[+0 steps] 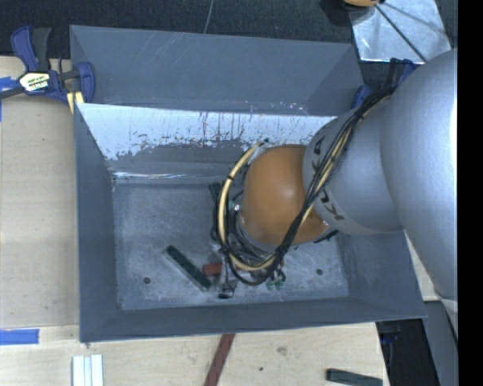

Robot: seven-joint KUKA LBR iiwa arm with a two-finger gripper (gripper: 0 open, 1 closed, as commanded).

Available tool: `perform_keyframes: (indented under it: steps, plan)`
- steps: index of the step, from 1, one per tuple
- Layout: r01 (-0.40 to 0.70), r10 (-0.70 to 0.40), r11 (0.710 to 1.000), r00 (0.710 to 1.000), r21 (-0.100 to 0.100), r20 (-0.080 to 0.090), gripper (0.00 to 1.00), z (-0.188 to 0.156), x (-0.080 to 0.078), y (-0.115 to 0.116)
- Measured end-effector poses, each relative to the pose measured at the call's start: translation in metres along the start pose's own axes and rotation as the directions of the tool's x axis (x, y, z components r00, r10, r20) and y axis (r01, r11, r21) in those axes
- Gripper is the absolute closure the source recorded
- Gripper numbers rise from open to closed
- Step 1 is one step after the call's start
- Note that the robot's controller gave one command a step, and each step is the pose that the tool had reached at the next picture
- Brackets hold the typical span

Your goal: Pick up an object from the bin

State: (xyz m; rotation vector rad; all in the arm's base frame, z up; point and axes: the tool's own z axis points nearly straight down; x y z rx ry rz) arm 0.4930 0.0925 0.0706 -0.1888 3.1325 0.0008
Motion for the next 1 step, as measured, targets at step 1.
perform_keyframes:
  steps: [1]
  plan:
    - [0.068, -0.068, 0.998, 0.998, 0.0, 0.001, 1.0, -0.157, -0.0305, -0.0001]
